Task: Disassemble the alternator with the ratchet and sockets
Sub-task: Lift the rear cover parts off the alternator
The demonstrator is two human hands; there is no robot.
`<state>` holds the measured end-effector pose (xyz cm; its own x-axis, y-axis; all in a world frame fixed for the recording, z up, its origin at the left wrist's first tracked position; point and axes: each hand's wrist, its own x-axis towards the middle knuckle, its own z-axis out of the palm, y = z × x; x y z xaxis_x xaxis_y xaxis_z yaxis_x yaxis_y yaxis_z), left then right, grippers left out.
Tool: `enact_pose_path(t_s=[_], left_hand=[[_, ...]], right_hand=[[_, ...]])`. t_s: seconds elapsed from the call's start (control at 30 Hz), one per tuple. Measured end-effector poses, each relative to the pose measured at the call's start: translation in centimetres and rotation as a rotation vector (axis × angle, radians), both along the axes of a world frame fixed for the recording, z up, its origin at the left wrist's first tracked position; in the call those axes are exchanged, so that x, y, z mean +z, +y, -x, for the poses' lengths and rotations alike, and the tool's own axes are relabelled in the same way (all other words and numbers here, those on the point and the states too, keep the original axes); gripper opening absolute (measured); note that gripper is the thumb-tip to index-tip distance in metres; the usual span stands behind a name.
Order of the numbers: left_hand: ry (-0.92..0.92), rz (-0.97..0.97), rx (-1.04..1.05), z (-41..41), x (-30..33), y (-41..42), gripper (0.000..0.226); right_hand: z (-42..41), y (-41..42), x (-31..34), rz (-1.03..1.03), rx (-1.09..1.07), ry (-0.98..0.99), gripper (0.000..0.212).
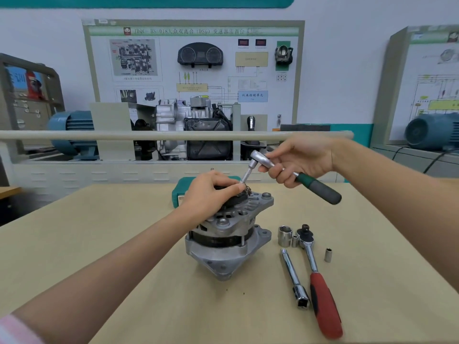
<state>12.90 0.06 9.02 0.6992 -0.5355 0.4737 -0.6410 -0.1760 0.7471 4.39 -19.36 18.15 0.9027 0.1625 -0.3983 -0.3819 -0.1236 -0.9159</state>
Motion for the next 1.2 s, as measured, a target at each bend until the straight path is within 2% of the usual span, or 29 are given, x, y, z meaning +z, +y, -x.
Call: enact_pose_path(t_s=[0.17,0.33,0.53,0.7,0.73,0.83,0.87,0.97,1.03,1.13,1.2], left_hand=[[-0.001,-0.018,-0.004,-0.1,0.0,0.1,0.012],[-0.017,-0.033,-0.004,0.0,0.0,0.2,0.018],[-0.034,-0.051,-0.013,0.0,0.0,0.3,0.013],[-0.024,-0.041,0.003,0.1,0.0,0.2,0.012],[-0.026,-0.043,0.009,0.1,0.0,0.1,0.013],[-0.039,-0.048,0.020,0.2,-0.1,0.2,0.012],[-0.042,-0.048,0.020,0.2,-0.1,0.2,0.012],[-0.046,-0.048,0.018,0.2,-0.2,0.3,0.017],[-0.048,-0.048,0.021,0.1,-0.2,0.3,0.021],[-0.042,-0.051,0.023,0.1,-0.1,0.2,0.026],[-0.048,-0.049,0.020,0.1,-0.2,0.2,0.027]], right_hand=[[0.1,-0.1,-1.4,-0.188,0.013,-0.019,0.027],[0.4,0.4,-2.0,-0.142,0.007,-0.051,0.024],[1.0,1.2,-2.0,-0.101,-0.030,-0.083,0.026],[2.2,0.0,-0.9,-0.318,-0.218,-0.198,0.022],[2.5,-0.4,-1.0,-0.252,-0.296,-0.199,0.021],[2.8,-0.8,-3.4,0.278,-0.471,-0.043,0.008],[2.7,-0.7,-4.8,0.399,-0.493,0.035,0.005],[2.5,-0.1,-9.0,0.549,-0.504,0.179,0.013],[2.3,0.5,-10.8,0.677,-0.502,0.143,0.019],[2.3,1.6,-12.6,1.031,-0.437,0.018,0.028],[2.1,2.1,-13.6,1.248,-0.389,0.010,0.028]])
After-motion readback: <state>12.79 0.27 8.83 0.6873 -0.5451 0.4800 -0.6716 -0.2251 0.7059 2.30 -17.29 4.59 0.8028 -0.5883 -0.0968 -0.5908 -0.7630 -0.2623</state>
